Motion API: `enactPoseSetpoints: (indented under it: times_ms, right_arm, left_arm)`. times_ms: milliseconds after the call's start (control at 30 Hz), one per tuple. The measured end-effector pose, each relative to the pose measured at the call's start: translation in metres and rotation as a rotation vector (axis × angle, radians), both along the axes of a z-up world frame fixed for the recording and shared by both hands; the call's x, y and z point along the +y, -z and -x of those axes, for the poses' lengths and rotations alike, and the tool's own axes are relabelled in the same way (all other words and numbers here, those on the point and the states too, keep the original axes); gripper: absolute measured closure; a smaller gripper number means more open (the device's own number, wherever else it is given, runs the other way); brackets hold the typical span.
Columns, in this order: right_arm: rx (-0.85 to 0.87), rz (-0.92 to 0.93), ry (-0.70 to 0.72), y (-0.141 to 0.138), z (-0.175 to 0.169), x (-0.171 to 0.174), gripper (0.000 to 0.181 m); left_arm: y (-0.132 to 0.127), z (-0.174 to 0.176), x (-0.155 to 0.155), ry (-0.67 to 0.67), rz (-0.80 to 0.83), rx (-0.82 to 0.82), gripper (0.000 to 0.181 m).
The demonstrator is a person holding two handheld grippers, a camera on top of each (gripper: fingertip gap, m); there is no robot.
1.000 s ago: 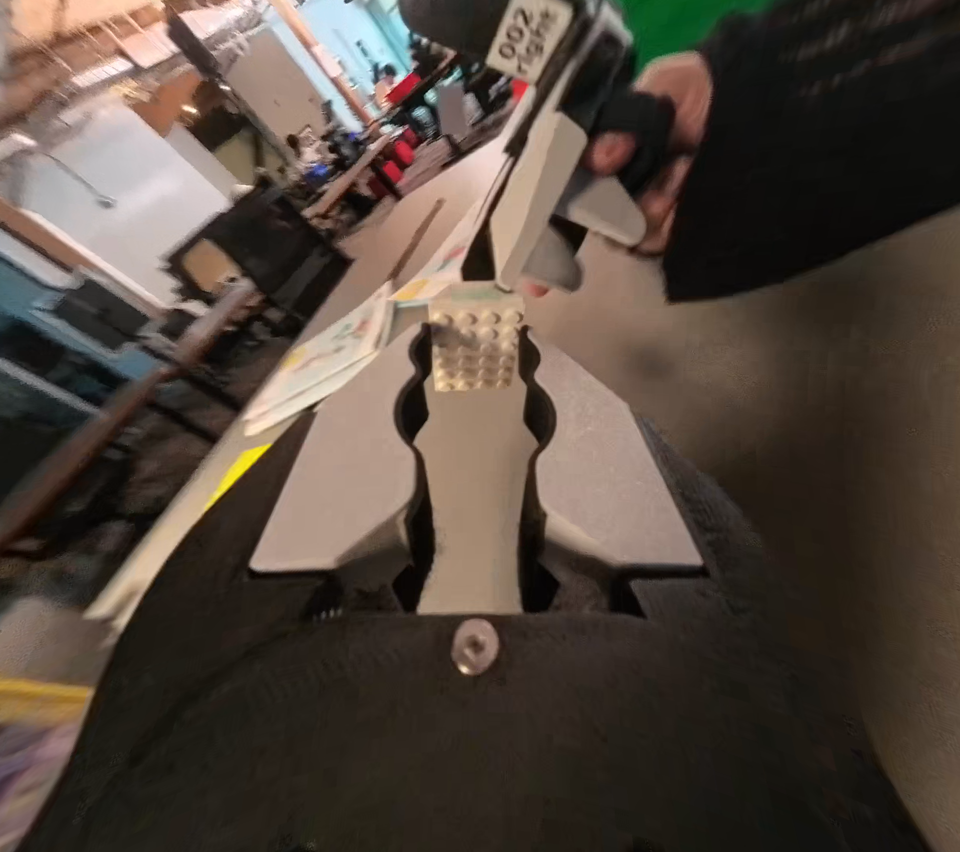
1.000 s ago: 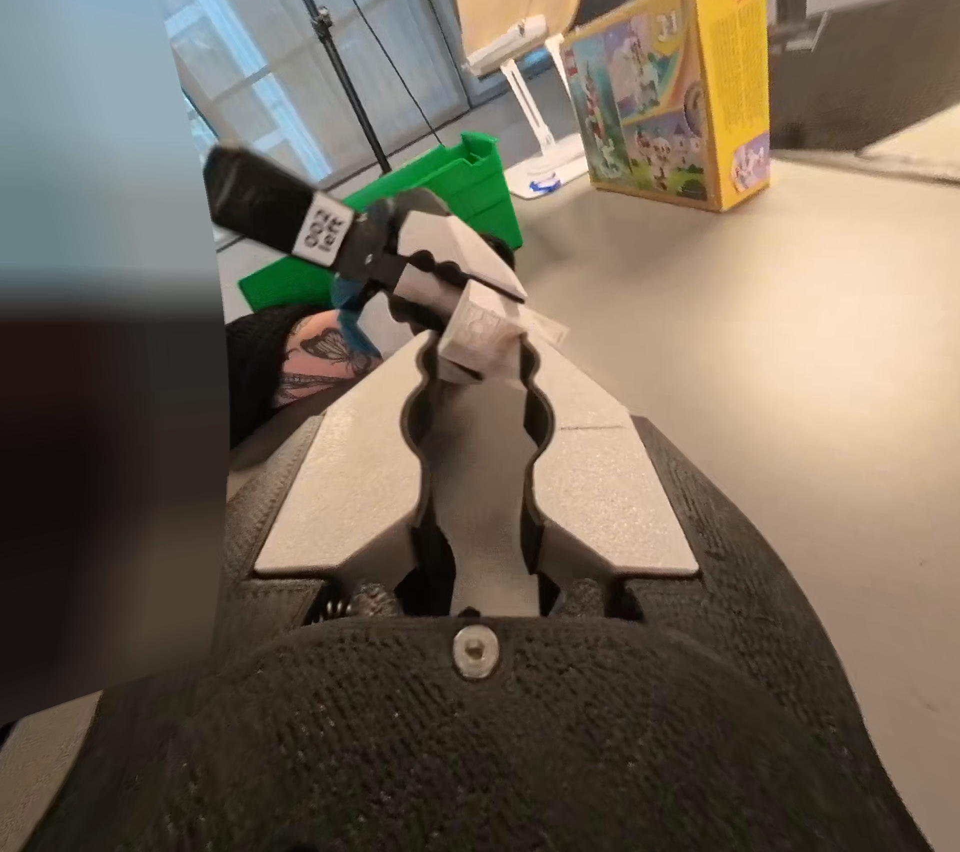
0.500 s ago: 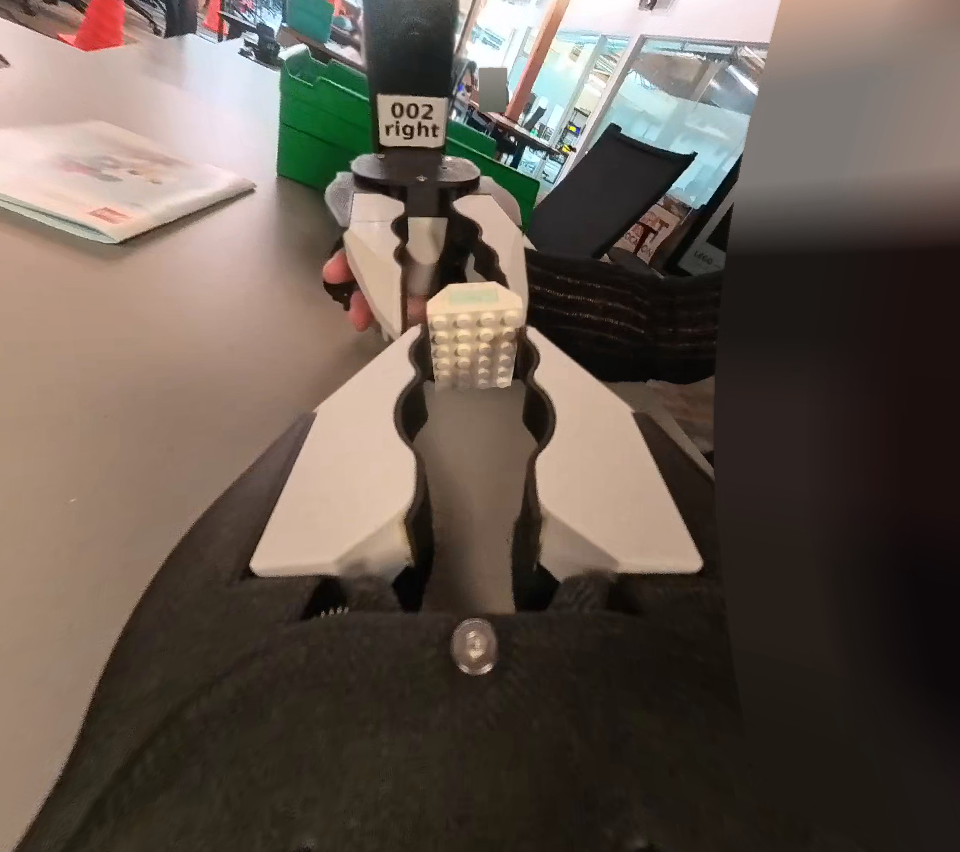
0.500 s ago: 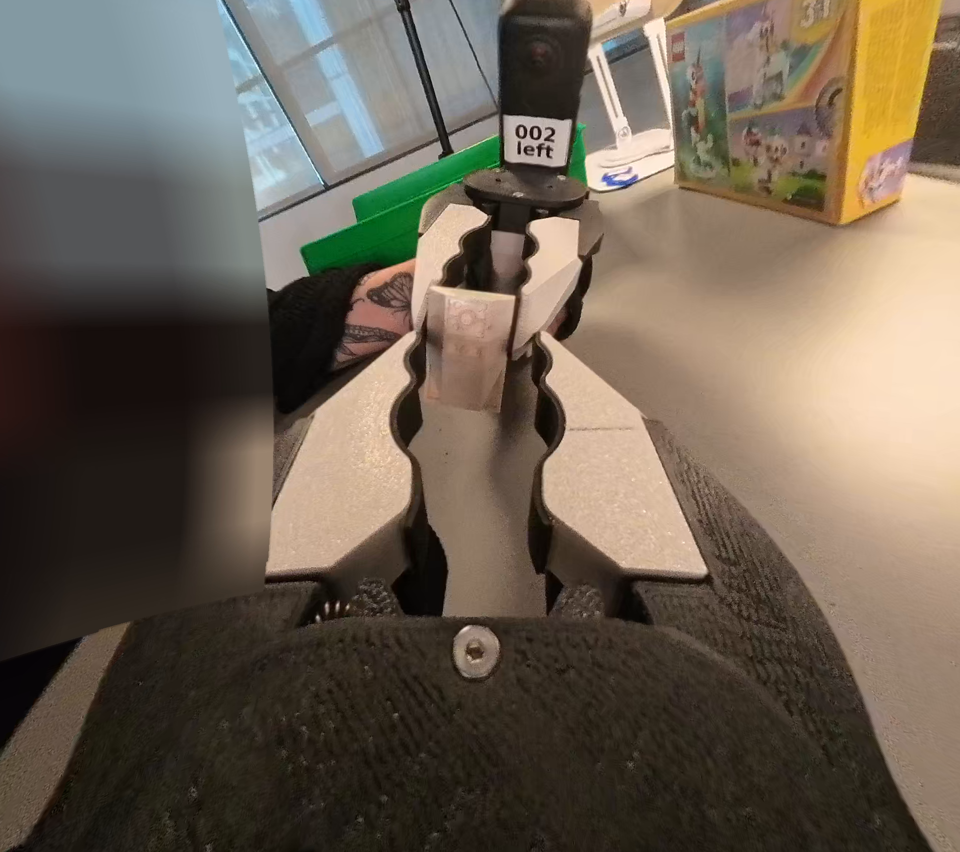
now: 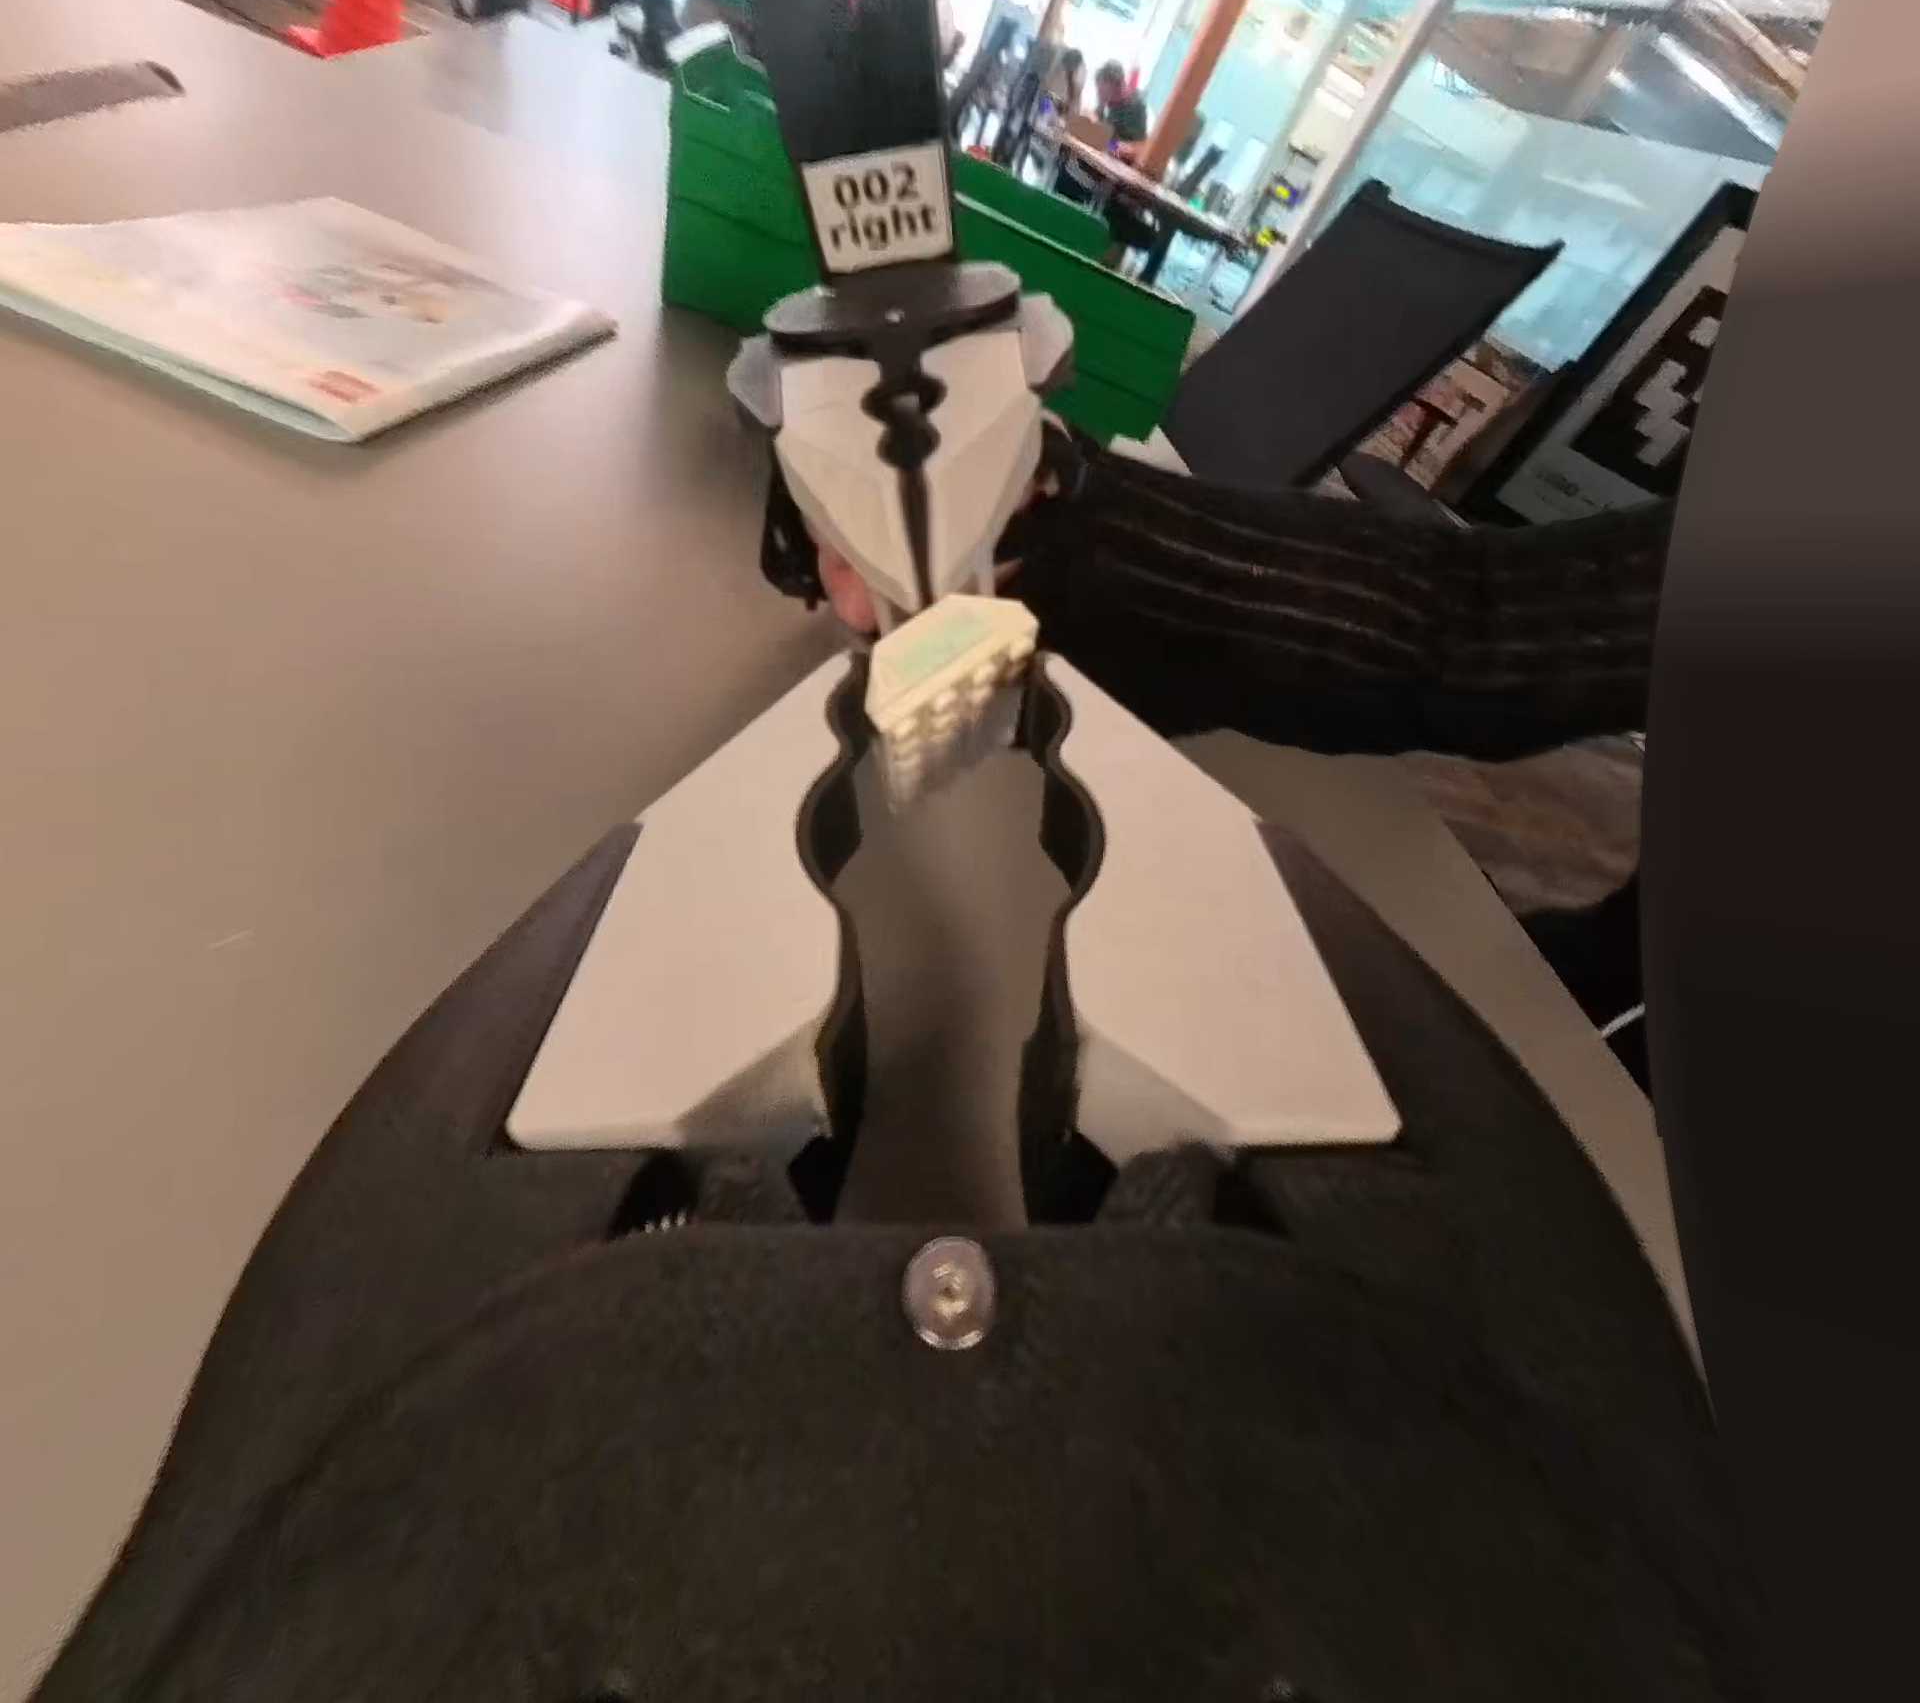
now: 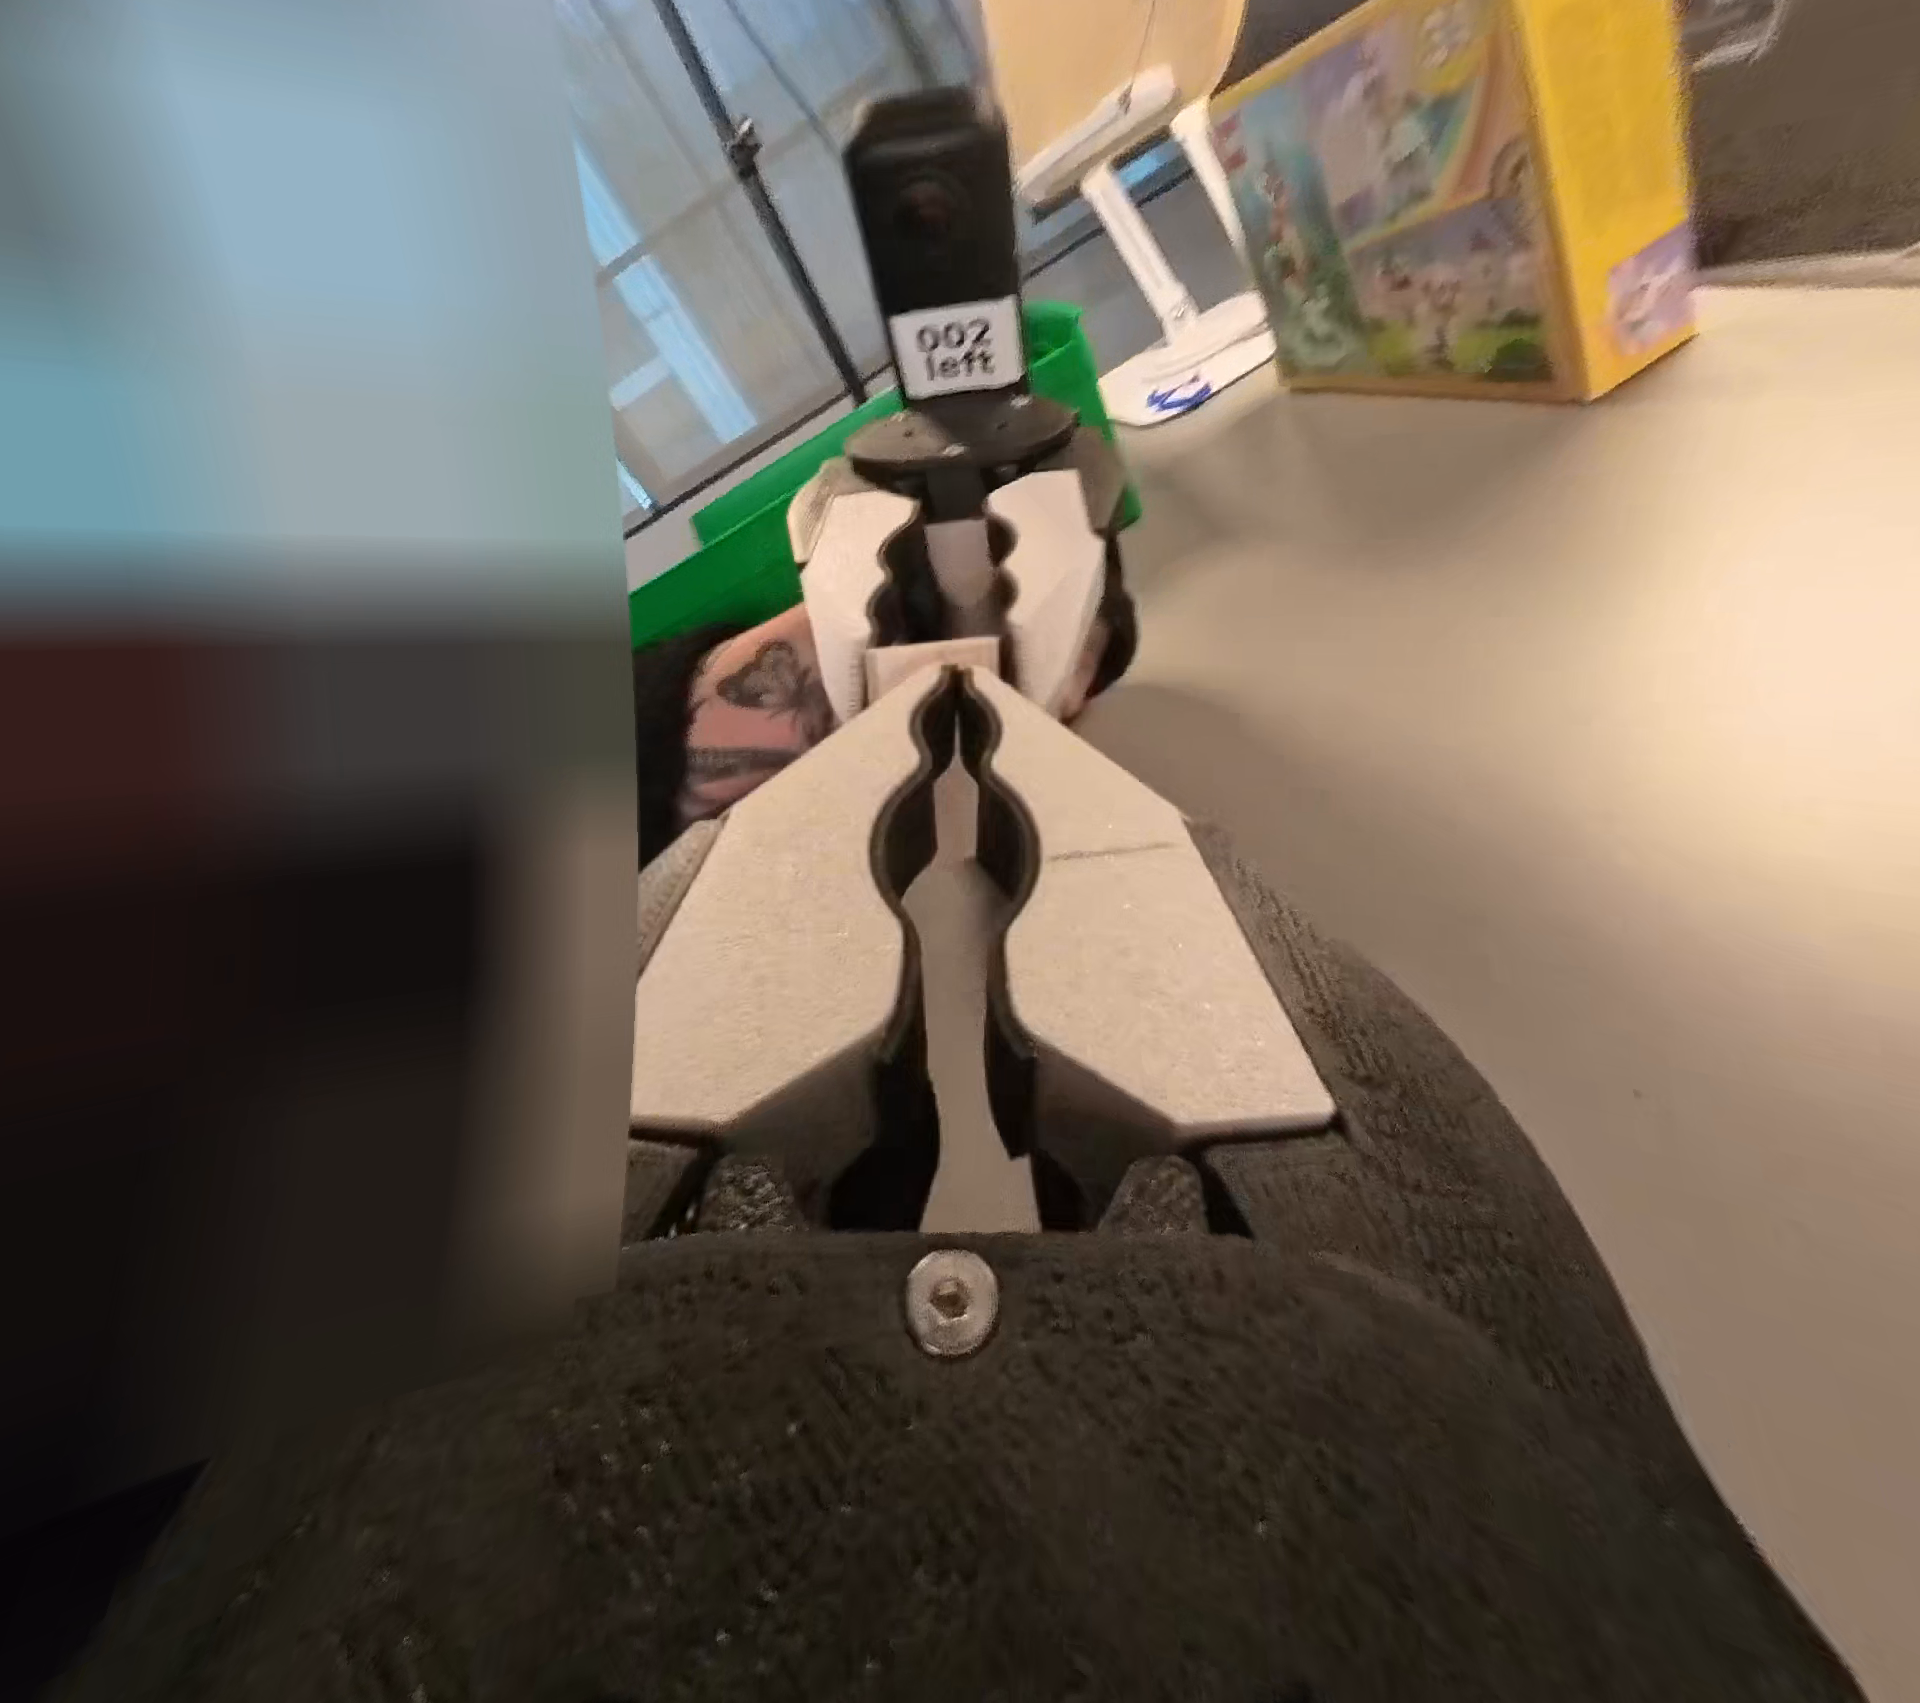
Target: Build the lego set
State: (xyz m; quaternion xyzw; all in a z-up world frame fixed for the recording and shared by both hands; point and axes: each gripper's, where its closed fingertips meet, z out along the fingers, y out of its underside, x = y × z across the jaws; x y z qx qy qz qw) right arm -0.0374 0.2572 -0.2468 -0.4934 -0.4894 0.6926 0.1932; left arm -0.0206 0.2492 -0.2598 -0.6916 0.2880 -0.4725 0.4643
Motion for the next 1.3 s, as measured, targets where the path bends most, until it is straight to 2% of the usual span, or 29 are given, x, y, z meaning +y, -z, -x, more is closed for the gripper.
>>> enactPoseSetpoints:
  times_ms: [33, 167, 333, 400, 467, 567, 667, 833, 933, 1000, 1133, 1200, 1300]
  right_arm:
    - [0.008, 0.002, 0.035, -0.001, 0.001, 0.005, 0.181]
    - [-0.018, -0.022, 0.102, 0.003, 0.006, 0.011, 0.181]
    - [0.035, -0.040, 0.132, -0.004, 0.002, 0.013, 0.139]
    - [0.005, -0.093, 0.113, 0.001, 0.001, 0.009, 0.130]
    - [-0.065, -0.168, 0.086, 0.011, 0.001, 0.004, 0.131]
    - [-0.100, -0.253, 0.027, 0.019, 0.002, -0.010, 0.146]
    - [-0.169, -0.337, 0.031, 0.031, 0.008, -0.014, 0.171]
    - [-0.116, -0.479, 0.235, 0.023, 0.015, 0.011, 0.177]
    - [-0.023, -0.557, 0.451, 0.006, 0.013, 0.037, 0.178]
    - [0.015, -0.675, 0.605, -0.001, 0.010, 0.053, 0.178]
    - [-0.085, -1.178, 0.799, 0.007, 0.007, 0.071, 0.178]
    - [-0.085, -1.403, 0.859, 0.002, 0.009, 0.070, 0.177]
    - [-0.045, -1.611, 0.908, -0.009, 0.012, 0.060, 0.177]
  left_arm:
    - [-0.003, 0.001, 0.002, -0.018, -0.020, -0.012, 0.152]
    - [0.000, 0.002, 0.012, -0.099, -0.070, 0.054, 0.156]
    - [0.003, 0.004, 0.020, -0.165, -0.111, 0.119, 0.157]
    - [0.002, 0.005, 0.020, -0.163, -0.106, 0.103, 0.157]
    - [-0.002, 0.006, 0.017, -0.143, -0.111, 0.068, 0.157]
    - [-0.009, 0.008, 0.015, -0.128, -0.115, 0.002, 0.157]
    - [-0.018, 0.012, 0.014, -0.122, -0.119, -0.080, 0.157]
    - [-0.027, 0.029, 0.027, -0.252, -0.138, -0.160, 0.159]
    - [-0.031, 0.045, 0.039, -0.385, -0.156, -0.190, 0.138]
    - [-0.028, 0.051, 0.044, -0.434, -0.131, -0.190, 0.128]
    - [-0.026, 0.046, 0.043, -0.391, -0.095, -0.202, 0.120]
    - [-0.025, 0.041, 0.041, -0.346, -0.055, -0.225, 0.116]
    - [-0.019, 0.033, 0.039, -0.270, 0.047, -0.265, 0.115]
